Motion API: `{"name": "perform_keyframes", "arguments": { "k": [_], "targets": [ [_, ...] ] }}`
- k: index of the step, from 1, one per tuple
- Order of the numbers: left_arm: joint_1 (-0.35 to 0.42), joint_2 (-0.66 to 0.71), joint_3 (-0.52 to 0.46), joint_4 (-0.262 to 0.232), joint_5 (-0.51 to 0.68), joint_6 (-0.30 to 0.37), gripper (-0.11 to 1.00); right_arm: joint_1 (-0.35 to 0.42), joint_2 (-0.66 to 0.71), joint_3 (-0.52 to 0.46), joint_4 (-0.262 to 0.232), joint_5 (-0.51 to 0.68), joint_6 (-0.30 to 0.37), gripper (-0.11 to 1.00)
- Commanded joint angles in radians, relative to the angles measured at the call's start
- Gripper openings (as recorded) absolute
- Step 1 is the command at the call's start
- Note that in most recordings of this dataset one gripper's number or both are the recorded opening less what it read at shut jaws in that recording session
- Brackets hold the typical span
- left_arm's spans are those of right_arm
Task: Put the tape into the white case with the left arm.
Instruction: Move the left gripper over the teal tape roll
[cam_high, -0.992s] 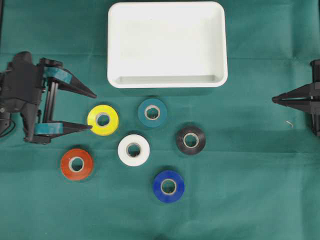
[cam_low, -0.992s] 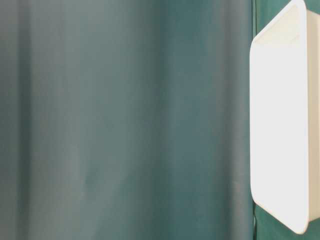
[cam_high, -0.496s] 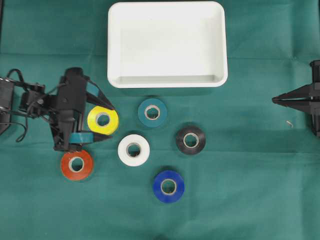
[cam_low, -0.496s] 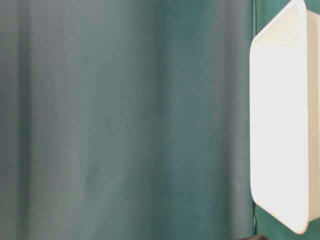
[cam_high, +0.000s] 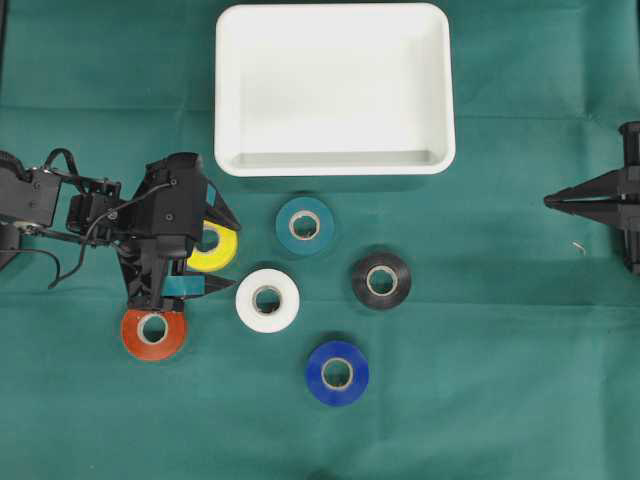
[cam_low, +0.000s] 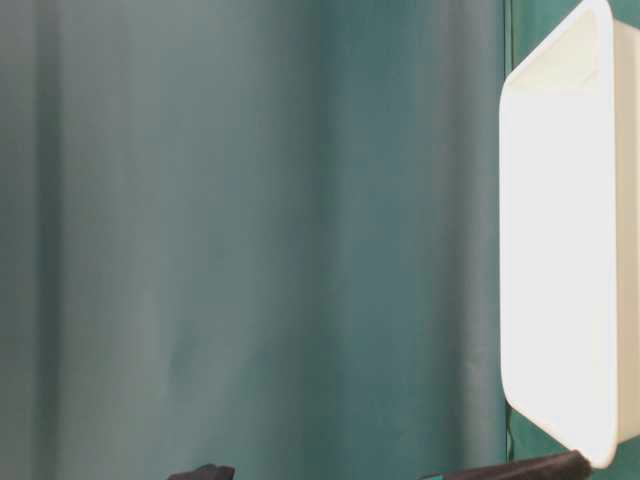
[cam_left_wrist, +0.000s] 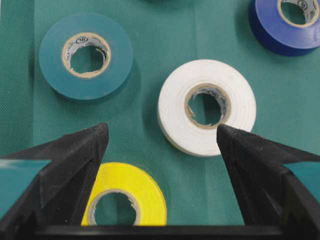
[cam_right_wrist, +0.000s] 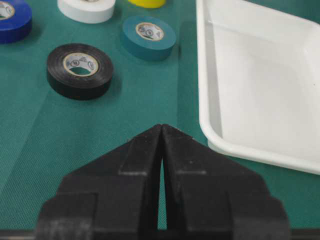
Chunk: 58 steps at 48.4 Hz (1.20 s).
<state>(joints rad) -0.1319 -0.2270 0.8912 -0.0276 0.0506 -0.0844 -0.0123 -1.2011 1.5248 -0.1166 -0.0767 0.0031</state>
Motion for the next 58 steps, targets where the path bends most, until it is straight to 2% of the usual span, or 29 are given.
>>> {"name": "perform_keyframes", "arguments": {
  "k": [1,13,25,36,58],
  "targets": [
    [-0.003,-0.005,-0.021,-0.002,-0.002,-0.002,1.0,-0.002,0.006,-0.009,-0.002,-0.005,0.002,-0.09],
    [-0.014,0.031,-0.048,0.0,0.0,0.0,1.0,-0.002,0.006,-0.011,-0.002,-0.005,0.002,-0.09],
    [-0.014,0.112,-0.117,0.003,-0.002,0.008,1.0,-0.002,0.006,-0.008,-0.002,-0.005,0.002,-0.09],
    [0.017,0.195,-0.189,0.005,-0.002,0.021,1.0,-0.003,0.006,-0.008,-0.002,-0.005,0.002,-0.09],
    [0.057,0.285,-0.236,0.005,-0.002,0.043,1.0,-0.002,0.006,-0.002,-0.002,-0.005,0.002,-0.09]
  ]
}}
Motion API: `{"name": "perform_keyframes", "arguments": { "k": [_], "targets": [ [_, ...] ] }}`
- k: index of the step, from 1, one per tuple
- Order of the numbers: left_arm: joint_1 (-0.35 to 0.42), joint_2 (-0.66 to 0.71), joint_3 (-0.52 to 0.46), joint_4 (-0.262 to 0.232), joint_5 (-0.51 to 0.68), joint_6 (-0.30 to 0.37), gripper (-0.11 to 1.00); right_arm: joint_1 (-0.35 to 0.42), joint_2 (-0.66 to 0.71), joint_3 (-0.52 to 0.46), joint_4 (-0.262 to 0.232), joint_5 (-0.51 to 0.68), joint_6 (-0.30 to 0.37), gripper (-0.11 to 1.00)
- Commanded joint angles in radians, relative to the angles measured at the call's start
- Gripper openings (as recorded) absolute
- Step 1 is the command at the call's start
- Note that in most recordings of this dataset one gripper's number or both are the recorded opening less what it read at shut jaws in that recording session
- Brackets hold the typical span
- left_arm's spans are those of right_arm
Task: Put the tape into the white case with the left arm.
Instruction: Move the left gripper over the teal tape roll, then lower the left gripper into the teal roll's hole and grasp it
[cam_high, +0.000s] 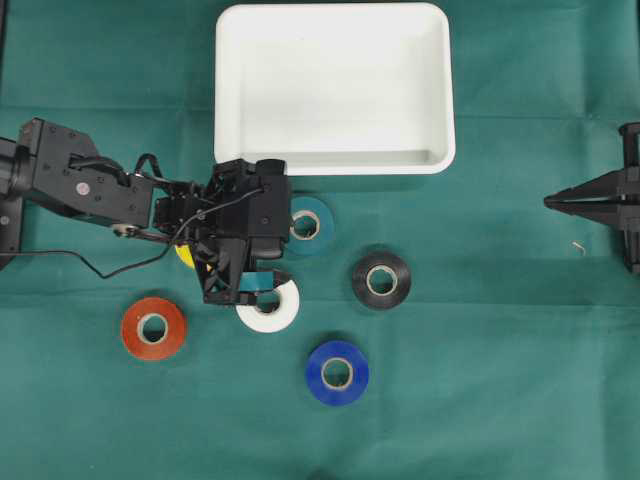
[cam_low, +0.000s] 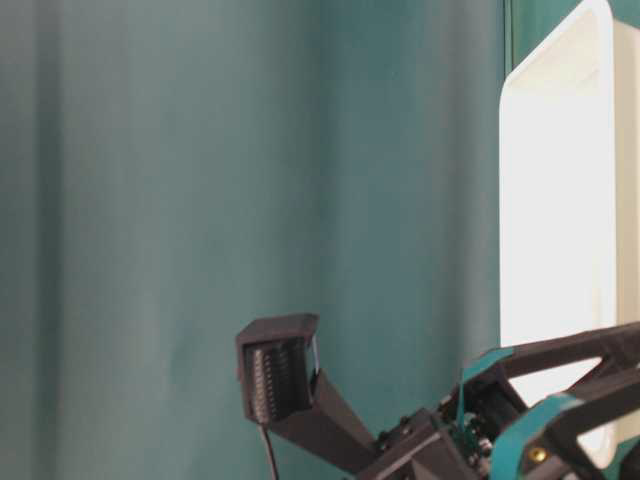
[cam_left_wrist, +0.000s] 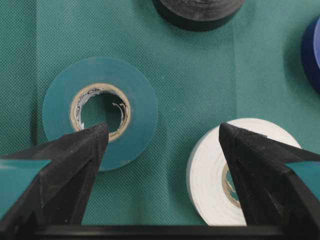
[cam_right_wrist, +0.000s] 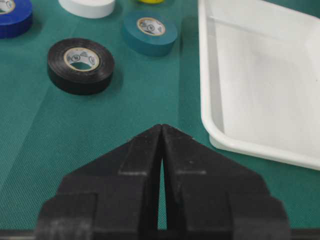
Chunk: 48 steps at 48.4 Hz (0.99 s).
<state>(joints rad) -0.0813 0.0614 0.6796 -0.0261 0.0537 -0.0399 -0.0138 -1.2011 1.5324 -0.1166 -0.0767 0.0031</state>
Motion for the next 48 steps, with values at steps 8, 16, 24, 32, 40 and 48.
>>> {"name": "perform_keyframes", "arguments": {
  "k": [8,16,24,32,40,48],
  "targets": [
    [0.012,0.034,-0.04,0.003,-0.005,-0.002,1.0,0.0,0.005,-0.009,-0.002,-0.005,0.002,-0.09],
    [0.017,0.063,-0.058,0.003,-0.005,0.002,1.0,0.0,0.005,-0.008,-0.002,-0.003,0.002,-0.09],
    [0.034,0.084,-0.064,0.003,-0.005,0.002,1.0,0.0,0.005,-0.006,-0.002,-0.003,0.002,-0.09],
    [0.044,0.106,-0.064,0.003,-0.008,0.002,1.0,0.0,0.005,-0.008,-0.002,-0.005,0.002,-0.09],
    [0.051,0.129,-0.069,0.003,-0.014,0.002,1.0,0.0,0.005,-0.008,0.0,-0.005,0.0,-0.09],
    [0.051,0.143,-0.08,0.003,-0.015,0.002,1.0,0.0,0.005,-0.006,0.0,-0.005,0.002,-0.09]
  ]
}}
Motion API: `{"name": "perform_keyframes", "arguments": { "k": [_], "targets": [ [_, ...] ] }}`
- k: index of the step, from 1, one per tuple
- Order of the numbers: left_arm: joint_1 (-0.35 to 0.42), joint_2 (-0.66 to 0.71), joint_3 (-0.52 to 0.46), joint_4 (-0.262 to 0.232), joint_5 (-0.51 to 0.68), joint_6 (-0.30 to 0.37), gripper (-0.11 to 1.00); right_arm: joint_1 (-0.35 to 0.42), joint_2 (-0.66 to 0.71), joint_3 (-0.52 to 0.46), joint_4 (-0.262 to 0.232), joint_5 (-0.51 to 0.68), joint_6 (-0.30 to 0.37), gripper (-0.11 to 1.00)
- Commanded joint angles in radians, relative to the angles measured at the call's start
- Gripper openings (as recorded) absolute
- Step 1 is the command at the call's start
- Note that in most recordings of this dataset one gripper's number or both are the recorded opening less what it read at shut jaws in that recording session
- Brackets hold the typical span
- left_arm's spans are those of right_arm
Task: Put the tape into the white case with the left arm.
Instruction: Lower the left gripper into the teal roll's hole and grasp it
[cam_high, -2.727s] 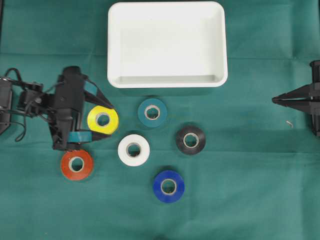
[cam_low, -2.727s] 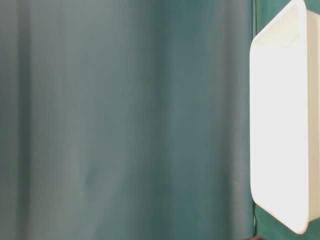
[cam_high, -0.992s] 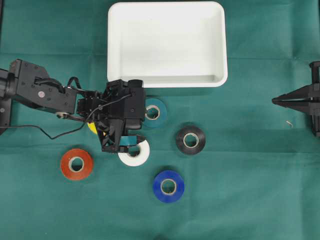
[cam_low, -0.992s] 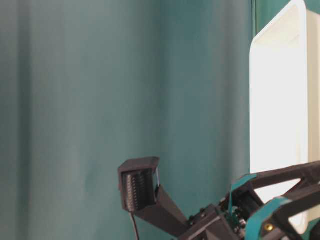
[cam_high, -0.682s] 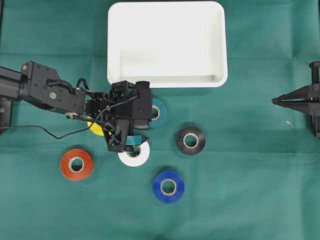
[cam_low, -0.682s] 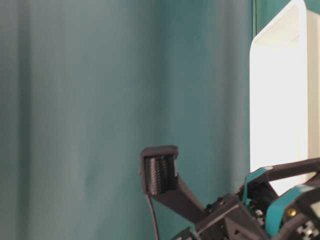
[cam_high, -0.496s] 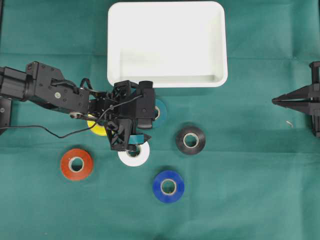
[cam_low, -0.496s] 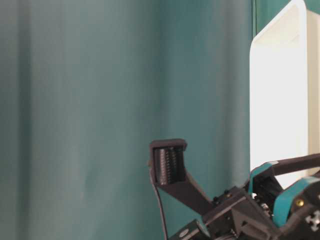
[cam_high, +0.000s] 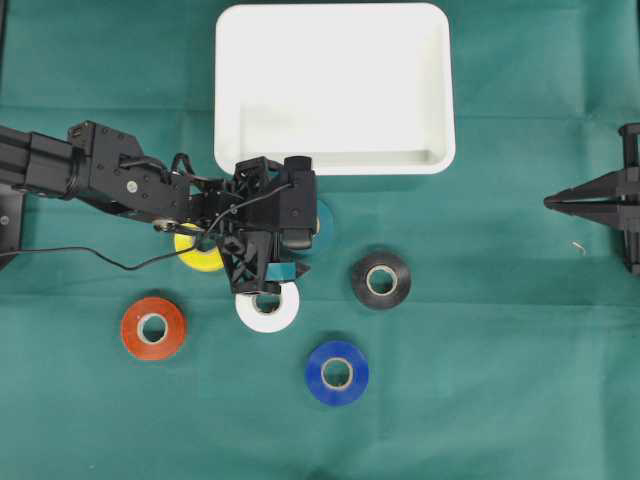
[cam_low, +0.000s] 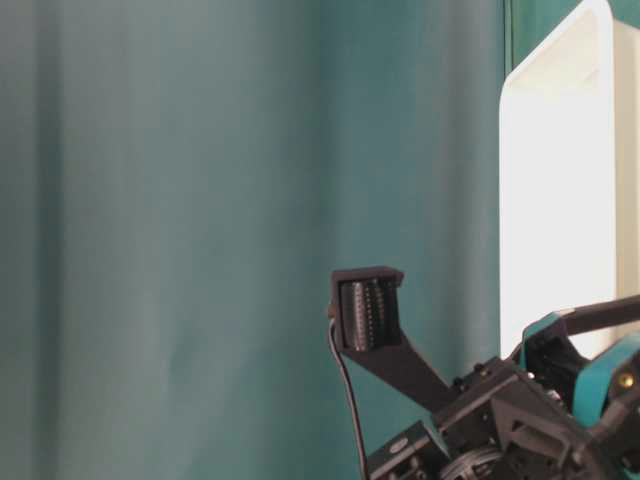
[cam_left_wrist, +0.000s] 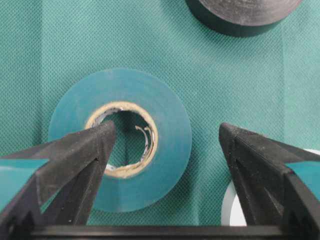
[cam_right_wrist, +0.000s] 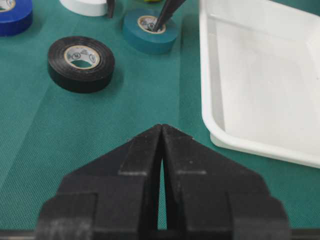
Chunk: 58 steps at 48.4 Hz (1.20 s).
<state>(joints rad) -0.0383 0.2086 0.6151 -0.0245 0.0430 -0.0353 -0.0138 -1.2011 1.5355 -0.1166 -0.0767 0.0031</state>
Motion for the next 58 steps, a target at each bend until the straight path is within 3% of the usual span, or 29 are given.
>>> {"name": "perform_keyframes", "arguments": {
  "k": [1,7,11,15,22,24,58],
  "targets": [
    [0.008,-0.003,-0.017,0.002,-0.005,-0.003,1.0,0.0,0.005,-0.009,-0.002,-0.005,0.002,-0.09],
    [0.008,-0.002,-0.018,0.002,-0.003,-0.003,0.98,0.0,0.005,-0.009,-0.002,-0.005,0.002,-0.09],
    [0.008,0.0,-0.018,0.002,-0.003,-0.005,0.91,0.0,0.005,-0.009,-0.002,-0.005,0.002,-0.09],
    [0.008,0.0,-0.015,0.002,-0.005,-0.006,0.72,-0.002,0.005,-0.009,-0.002,-0.005,0.0,-0.09],
    [0.009,-0.002,-0.018,0.002,0.003,-0.009,0.3,0.0,0.005,-0.009,0.0,-0.005,0.0,-0.09],
    [0.008,-0.003,-0.018,0.002,0.002,-0.009,0.24,-0.002,0.005,-0.009,-0.002,-0.005,0.0,-0.09],
    [-0.04,-0.172,-0.061,0.002,0.118,-0.006,0.25,0.0,0.005,0.0,0.0,-0.011,0.0,-0.09]
  ]
}}
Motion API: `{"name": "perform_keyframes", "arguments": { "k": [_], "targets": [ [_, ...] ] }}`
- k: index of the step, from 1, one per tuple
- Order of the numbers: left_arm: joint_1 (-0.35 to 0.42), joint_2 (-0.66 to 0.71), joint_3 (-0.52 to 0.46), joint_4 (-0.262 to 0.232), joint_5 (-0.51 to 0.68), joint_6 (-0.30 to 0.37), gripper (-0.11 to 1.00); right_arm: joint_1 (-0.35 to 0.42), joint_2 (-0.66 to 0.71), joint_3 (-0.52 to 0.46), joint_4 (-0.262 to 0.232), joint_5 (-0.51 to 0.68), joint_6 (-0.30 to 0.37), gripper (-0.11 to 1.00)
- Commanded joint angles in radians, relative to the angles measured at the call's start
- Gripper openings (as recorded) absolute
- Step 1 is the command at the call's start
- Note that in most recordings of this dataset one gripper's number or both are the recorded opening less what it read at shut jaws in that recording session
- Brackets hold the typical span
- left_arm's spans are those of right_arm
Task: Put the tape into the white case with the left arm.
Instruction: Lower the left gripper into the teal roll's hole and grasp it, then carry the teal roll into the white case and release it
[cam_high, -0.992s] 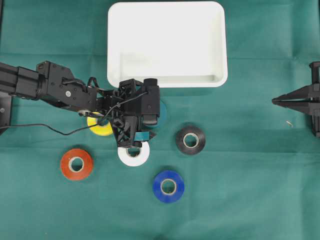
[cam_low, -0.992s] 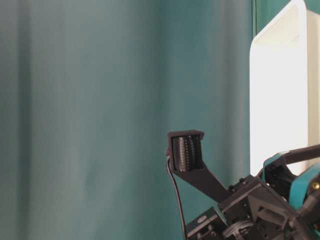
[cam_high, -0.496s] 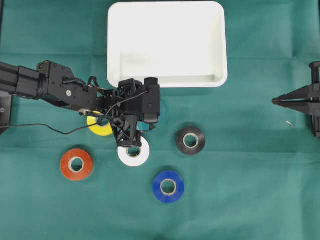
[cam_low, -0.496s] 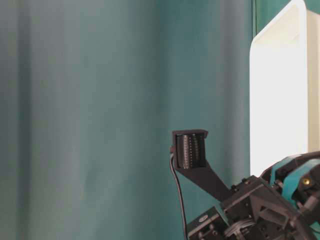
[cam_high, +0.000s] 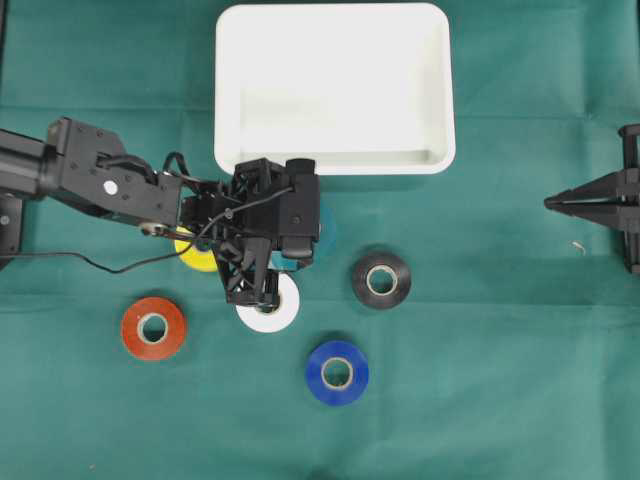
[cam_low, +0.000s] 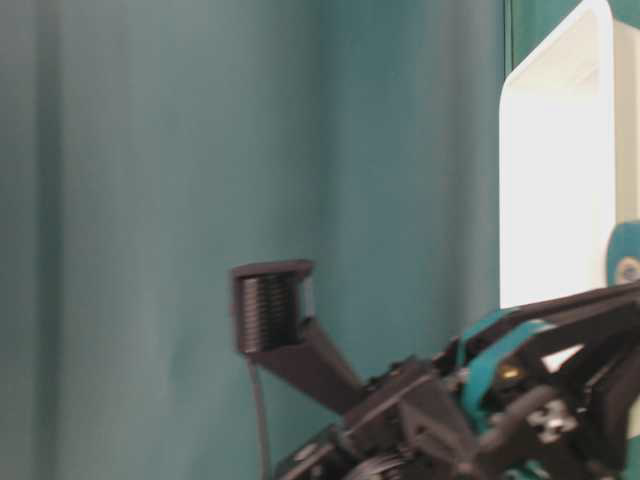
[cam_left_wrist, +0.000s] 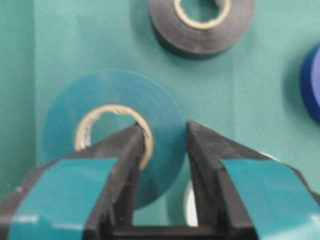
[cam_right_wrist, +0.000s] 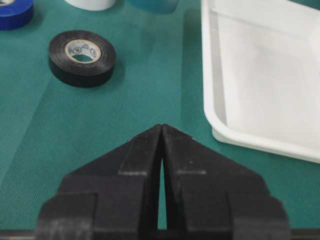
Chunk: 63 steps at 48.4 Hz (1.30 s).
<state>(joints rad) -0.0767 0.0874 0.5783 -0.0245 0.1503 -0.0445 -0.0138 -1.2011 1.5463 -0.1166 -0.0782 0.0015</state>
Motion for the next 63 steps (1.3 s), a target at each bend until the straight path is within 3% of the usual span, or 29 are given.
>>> {"name": "perform_keyframes", "arguments": {
  "k": [1,18,27,44,63],
  "targets": [
    [-0.002,-0.055,-0.026,0.002,0.015,0.003,0.25,0.0,0.005,-0.011,-0.002,-0.009,0.002,-0.09],
    [0.072,-0.066,-0.041,0.003,0.02,0.015,0.25,0.0,0.005,-0.011,-0.002,-0.009,0.003,-0.09],
    [0.138,-0.032,-0.078,0.003,0.017,0.103,0.25,0.0,0.005,-0.011,-0.002,-0.009,0.003,-0.09],
    [0.218,0.126,-0.291,0.003,0.023,0.239,0.25,0.0,0.003,-0.011,-0.002,-0.011,0.003,-0.09],
    [0.249,0.253,-0.423,0.003,0.023,0.255,0.25,0.0,0.002,-0.011,-0.002,-0.011,0.002,-0.09]
  ]
}}
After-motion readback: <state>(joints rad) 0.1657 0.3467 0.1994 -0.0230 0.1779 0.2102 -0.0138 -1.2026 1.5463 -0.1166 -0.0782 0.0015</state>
